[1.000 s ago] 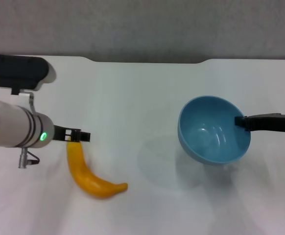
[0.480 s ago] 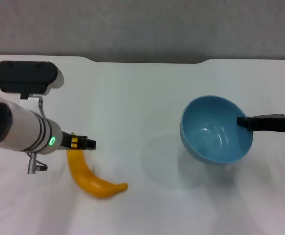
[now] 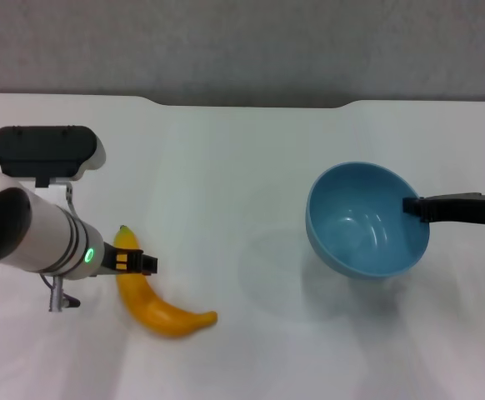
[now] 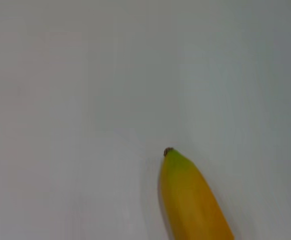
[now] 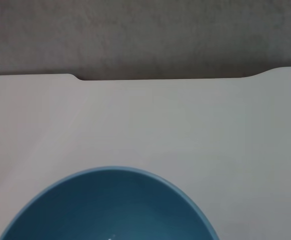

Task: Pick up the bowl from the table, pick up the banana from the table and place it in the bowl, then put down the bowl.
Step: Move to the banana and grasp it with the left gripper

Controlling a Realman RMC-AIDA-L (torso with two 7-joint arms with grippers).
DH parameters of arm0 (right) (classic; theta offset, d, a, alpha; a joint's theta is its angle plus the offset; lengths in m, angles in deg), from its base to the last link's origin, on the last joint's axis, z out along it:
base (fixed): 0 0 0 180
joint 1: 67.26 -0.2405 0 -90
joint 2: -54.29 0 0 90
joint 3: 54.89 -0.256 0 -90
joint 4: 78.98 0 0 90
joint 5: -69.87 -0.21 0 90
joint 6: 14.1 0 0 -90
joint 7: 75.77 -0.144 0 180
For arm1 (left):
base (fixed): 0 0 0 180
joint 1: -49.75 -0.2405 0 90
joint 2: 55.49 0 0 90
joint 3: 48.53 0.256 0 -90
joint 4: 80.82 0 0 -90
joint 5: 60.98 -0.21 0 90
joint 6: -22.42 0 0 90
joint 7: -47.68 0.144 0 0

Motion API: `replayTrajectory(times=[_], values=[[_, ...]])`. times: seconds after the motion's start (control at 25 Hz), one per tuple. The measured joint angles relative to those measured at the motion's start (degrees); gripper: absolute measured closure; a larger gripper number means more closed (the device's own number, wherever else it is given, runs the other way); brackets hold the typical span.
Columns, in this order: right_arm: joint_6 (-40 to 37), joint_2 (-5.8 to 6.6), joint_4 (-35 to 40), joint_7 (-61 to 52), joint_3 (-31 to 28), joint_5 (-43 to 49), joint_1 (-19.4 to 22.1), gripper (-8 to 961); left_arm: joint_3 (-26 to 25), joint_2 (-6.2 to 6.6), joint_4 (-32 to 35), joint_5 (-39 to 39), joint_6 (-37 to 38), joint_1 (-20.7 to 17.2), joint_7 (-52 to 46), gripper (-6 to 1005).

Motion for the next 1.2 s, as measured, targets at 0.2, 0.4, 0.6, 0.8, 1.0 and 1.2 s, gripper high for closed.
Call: replayTrajectory(times=[0.2,0.4,0.6,0.8,1.0,1.2], values=[[0.43,0.0,0.03,-0.07,0.94,-0.72,-0.16,909,0.61,-0.17,2.01,2.92,0.25,0.94,-0.08,105],[0.45,0.0,0.03,-0.08,1.59,-1.08,-0.36,908,0.82,-0.17,4.34,3.55,1.25,1.4,0.1,104],[0.52,0.0,0.03,-0.09,1.89,-1.41,-0.41,908,0.86,-0.17,6.34,3.2,3.18,1.41,0.05,103],[0.52,0.0,0.19,-0.08,2.35,-1.74,-0.41,908,0.87,-0.09,8.57,3.46,4.16,1.98,0.07,102],[0.51,0.0,1.0,-0.09,2.56,-2.08,-0.14,907,1.16,-0.09,9.85,3.37,4.38,2.61,0.25,105],[0.5,0.0,1.16,-0.08,2.57,-2.19,0.08,907,1.77,-0.04,9.71,3.23,4.59,2.8,0.57,107]])
